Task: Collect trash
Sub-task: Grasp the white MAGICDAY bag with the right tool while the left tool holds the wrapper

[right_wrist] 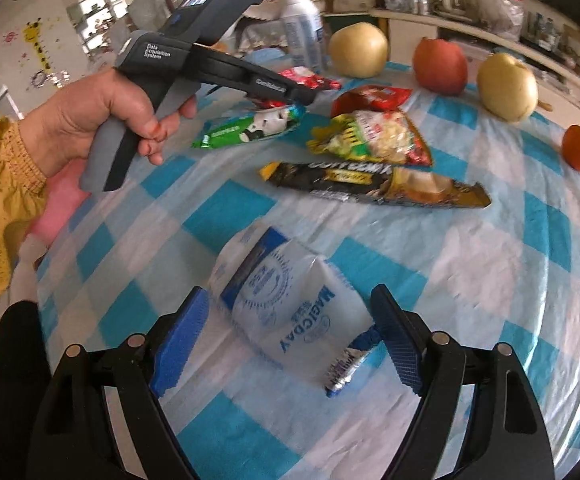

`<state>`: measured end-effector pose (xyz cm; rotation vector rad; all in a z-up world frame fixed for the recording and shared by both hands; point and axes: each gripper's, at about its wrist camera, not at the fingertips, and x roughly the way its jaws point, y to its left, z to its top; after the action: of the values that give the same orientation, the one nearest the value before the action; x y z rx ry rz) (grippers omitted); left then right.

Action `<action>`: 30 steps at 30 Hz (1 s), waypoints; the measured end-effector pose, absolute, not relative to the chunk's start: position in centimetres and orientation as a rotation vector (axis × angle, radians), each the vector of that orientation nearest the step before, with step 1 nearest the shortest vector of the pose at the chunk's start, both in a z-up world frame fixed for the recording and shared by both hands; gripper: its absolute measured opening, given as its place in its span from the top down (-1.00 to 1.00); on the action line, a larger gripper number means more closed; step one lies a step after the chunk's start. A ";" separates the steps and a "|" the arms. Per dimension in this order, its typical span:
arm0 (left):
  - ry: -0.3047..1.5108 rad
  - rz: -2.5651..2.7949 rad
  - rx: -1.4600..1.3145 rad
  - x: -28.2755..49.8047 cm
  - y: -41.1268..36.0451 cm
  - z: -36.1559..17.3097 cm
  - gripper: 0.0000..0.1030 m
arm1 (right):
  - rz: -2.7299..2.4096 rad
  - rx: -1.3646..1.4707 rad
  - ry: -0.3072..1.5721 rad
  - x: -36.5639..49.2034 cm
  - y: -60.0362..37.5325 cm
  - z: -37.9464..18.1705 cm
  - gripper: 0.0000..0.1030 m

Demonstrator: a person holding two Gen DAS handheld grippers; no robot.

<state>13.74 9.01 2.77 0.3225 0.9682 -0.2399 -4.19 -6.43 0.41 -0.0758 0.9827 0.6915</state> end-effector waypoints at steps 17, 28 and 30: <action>0.903 -0.279 0.146 3.6 9.2 3.4 0.23 | 0.693 -0.180 0.946 -5.2 -5.1 0.3 -0.41; 0.839 -0.203 -0.064 -0.2 12.4 4.4 0.23 | 0.630 -0.149 0.922 -5.9 -5.8 0.2 -0.18; 0.829 -0.189 -0.103 -1.0 13.1 4.5 0.23 | 0.613 -0.146 0.916 -6.3 -5.9 0.2 -0.18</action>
<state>-1.01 13.06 4.52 -0.1029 0.8289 -0.1892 -6.27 -5.91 0.23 -0.1456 0.9165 0.6127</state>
